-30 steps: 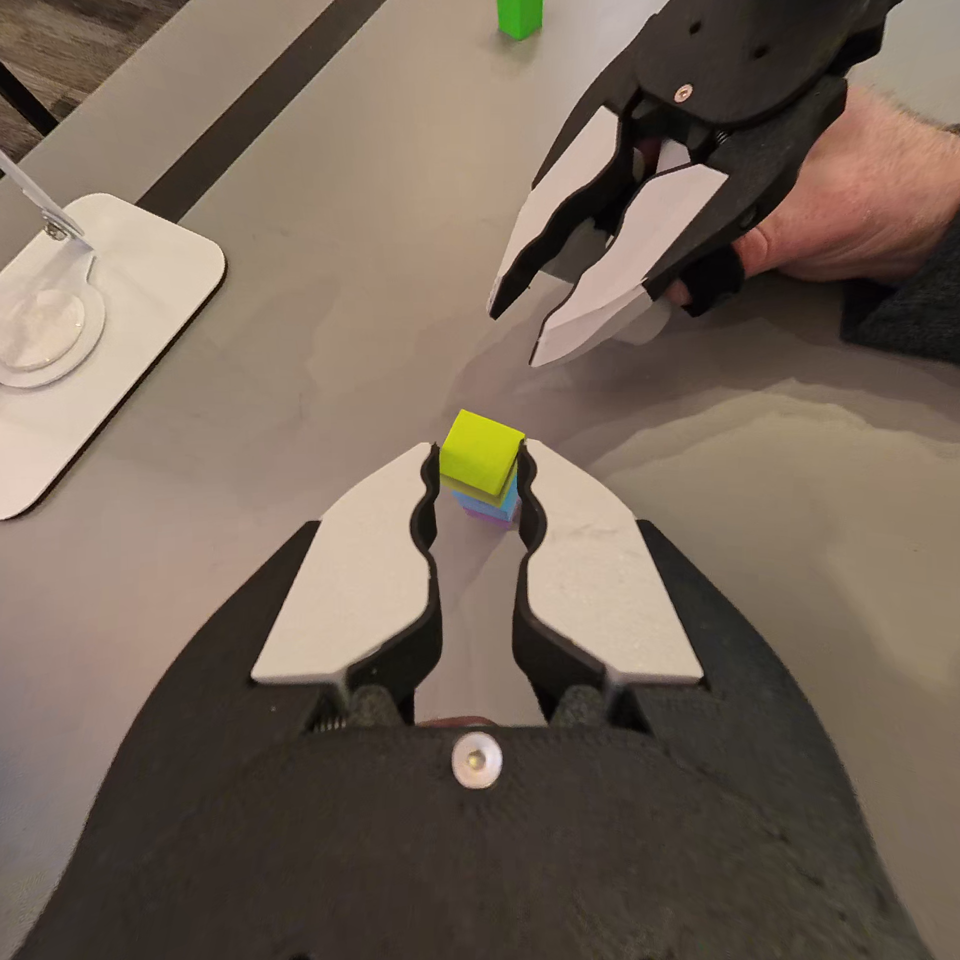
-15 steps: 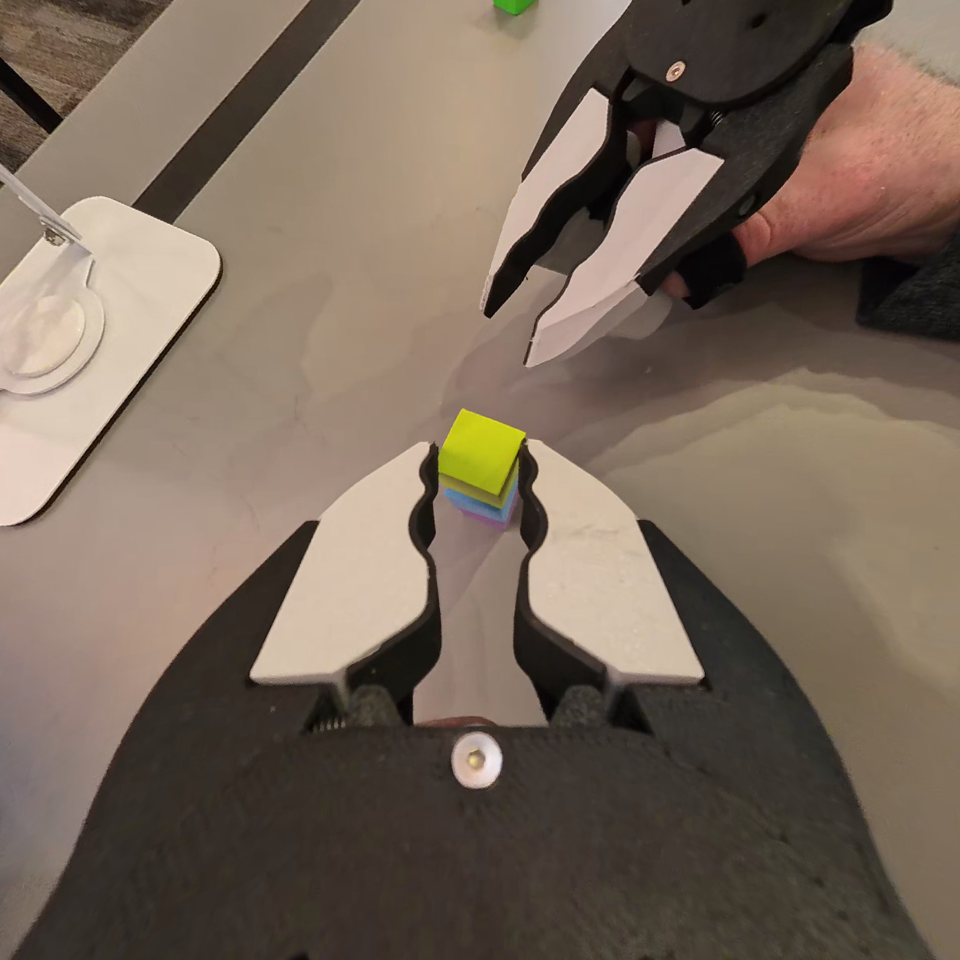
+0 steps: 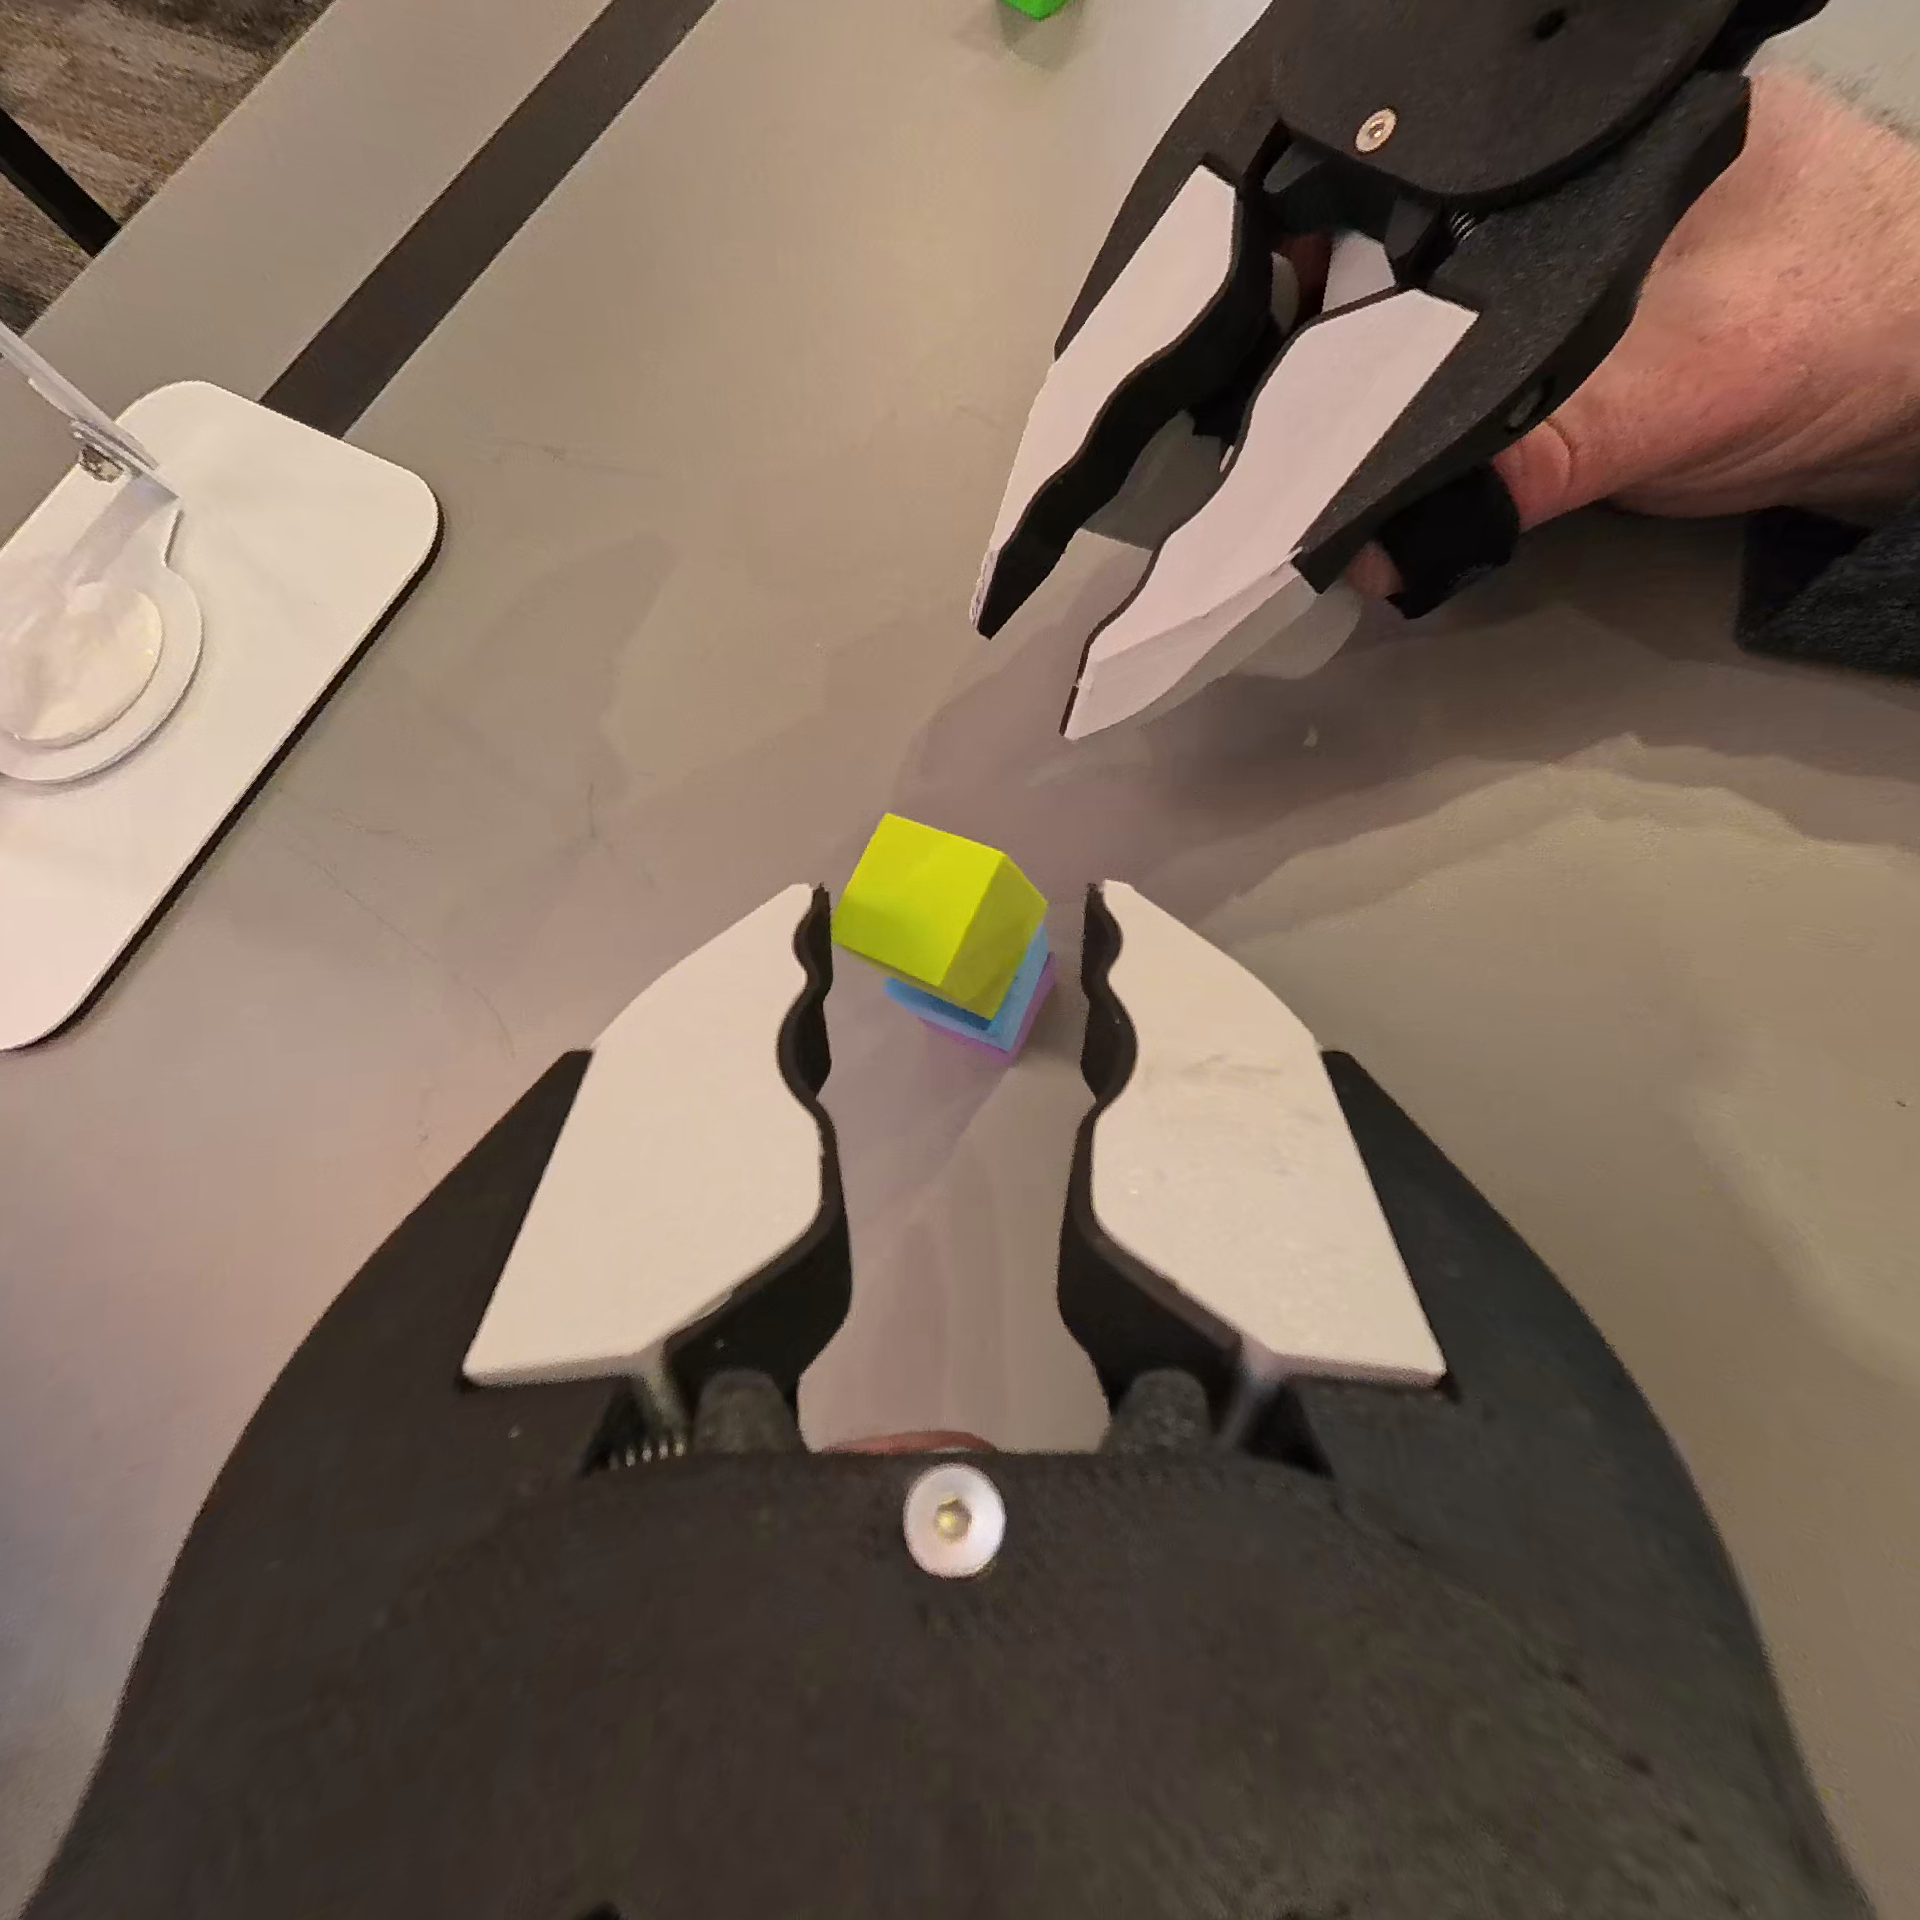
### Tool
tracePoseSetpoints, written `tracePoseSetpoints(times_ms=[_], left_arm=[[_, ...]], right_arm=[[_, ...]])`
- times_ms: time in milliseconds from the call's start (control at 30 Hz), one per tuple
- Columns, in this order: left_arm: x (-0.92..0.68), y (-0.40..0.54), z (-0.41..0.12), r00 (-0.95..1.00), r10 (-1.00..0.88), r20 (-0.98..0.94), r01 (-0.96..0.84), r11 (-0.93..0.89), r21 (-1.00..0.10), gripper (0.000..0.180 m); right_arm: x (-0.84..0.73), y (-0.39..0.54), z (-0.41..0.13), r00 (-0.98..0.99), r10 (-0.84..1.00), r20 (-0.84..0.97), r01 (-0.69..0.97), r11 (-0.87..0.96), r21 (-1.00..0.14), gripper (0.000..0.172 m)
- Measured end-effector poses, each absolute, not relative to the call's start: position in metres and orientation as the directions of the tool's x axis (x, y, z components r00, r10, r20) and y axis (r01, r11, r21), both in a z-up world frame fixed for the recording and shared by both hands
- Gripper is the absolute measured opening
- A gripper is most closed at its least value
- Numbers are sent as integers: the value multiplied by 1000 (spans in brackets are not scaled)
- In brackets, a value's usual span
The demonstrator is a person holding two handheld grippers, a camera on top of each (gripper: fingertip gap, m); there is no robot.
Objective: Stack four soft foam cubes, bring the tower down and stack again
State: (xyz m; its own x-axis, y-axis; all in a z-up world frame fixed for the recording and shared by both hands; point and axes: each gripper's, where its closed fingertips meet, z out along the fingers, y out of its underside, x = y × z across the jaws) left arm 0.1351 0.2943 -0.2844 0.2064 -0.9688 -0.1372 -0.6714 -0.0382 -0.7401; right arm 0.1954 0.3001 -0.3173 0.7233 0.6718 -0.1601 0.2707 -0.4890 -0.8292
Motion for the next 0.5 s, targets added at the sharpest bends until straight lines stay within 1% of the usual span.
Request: tracePoseSetpoints(times_ms=[300, 500], left_arm=[[134, 296, -286, 212, -966, -146, -672, -36, -740, 48], [134, 298, -286, 211, -962, -173, -675, -16, -737, 42]], right_arm=[[195, 300, -318, 722, 674, -158, 277, -490, -827, 37], [195, 300, -318, 721, 675, -158, 278, -491, -826, 37]])
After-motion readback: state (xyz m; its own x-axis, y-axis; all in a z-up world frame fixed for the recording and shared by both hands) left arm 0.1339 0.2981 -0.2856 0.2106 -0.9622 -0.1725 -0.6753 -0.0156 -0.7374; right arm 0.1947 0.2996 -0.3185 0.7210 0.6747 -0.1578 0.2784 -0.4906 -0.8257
